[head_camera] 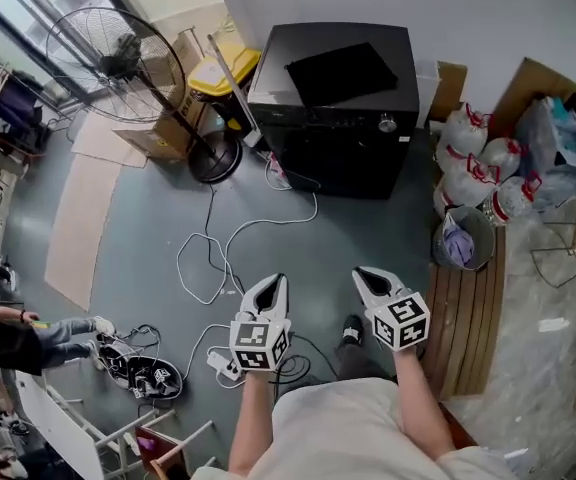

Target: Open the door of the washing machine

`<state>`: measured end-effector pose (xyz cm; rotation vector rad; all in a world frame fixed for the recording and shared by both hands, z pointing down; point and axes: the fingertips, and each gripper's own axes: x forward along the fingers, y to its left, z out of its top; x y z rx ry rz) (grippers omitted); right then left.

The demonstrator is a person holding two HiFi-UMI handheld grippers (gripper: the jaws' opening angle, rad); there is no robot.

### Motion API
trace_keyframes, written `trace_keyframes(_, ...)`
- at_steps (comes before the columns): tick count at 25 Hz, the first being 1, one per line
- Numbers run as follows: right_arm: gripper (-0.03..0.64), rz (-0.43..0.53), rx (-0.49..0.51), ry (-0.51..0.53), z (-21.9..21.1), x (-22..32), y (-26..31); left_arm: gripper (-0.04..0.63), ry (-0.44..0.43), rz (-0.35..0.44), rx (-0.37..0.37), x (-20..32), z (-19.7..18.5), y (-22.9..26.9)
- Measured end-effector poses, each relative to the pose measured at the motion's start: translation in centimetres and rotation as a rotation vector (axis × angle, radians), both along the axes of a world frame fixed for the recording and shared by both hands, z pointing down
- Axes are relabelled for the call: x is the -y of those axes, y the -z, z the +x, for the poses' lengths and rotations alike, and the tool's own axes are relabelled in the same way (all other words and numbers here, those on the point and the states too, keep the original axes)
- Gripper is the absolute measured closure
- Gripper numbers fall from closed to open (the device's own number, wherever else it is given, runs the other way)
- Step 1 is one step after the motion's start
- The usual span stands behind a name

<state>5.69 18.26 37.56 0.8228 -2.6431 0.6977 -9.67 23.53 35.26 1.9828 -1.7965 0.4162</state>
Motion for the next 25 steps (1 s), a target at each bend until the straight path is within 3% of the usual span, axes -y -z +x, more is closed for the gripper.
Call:
trace_keyframes(6,0.617,-0.034,0.036,0.091,-1.2,1.7,-0.8,0.538,0.055,-0.073,0.025,-0.2,-0.8,-1.6)
trace_keyframes(13,0.617,0.003,0.034,0.001,-0.4,6.7,-1.6,0.538,0.068,-0.069,-0.036,4.2,-1.2,-3.1)
trace_keyframes(20,0.617,0.003,0.013,0.016,-2.6,11.3,-2.6,0.538,-0.029,-0.037,-0.059,11.3,-1.6,-4.8)
trace_keyframes(25,0.617,-0.041,-0.052,0.048,-7.0,14.1,-5.8,0.538,-0.171,-0.033,-0.023,15.6,-3.5,-6.9)
